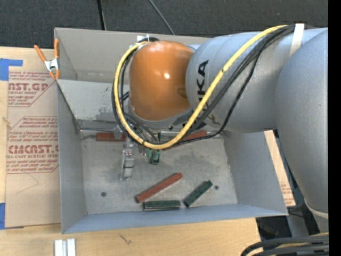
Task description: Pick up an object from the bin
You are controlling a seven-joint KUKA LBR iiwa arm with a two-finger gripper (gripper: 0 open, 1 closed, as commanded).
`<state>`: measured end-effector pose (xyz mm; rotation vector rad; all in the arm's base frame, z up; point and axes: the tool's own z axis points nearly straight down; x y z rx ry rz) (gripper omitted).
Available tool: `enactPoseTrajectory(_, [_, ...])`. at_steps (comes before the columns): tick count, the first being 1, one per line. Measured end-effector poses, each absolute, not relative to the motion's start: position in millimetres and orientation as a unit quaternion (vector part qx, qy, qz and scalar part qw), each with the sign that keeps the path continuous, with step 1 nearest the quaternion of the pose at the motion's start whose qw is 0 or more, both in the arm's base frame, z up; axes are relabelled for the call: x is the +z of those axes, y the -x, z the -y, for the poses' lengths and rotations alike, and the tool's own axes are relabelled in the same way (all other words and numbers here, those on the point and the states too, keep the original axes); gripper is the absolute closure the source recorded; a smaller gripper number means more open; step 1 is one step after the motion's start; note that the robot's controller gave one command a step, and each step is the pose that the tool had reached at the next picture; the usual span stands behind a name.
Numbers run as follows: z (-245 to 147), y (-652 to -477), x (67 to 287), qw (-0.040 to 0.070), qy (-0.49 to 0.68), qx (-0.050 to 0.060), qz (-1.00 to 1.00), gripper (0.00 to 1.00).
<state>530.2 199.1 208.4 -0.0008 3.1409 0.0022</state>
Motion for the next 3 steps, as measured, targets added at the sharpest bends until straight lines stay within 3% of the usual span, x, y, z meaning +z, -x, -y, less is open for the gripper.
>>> enactPoseTrajectory(1, [-180,-530.2,166,0.002,0.072,0.001,-0.997,0.00])
enactPoseTrajectory(2, [-118,-515.6,159,0.000,0.035,0.000,-0.999,0.00])
enactPoseTrajectory(3, [-104,-533.3,136,0.001,0.140,0.000,-0.990,0.00])
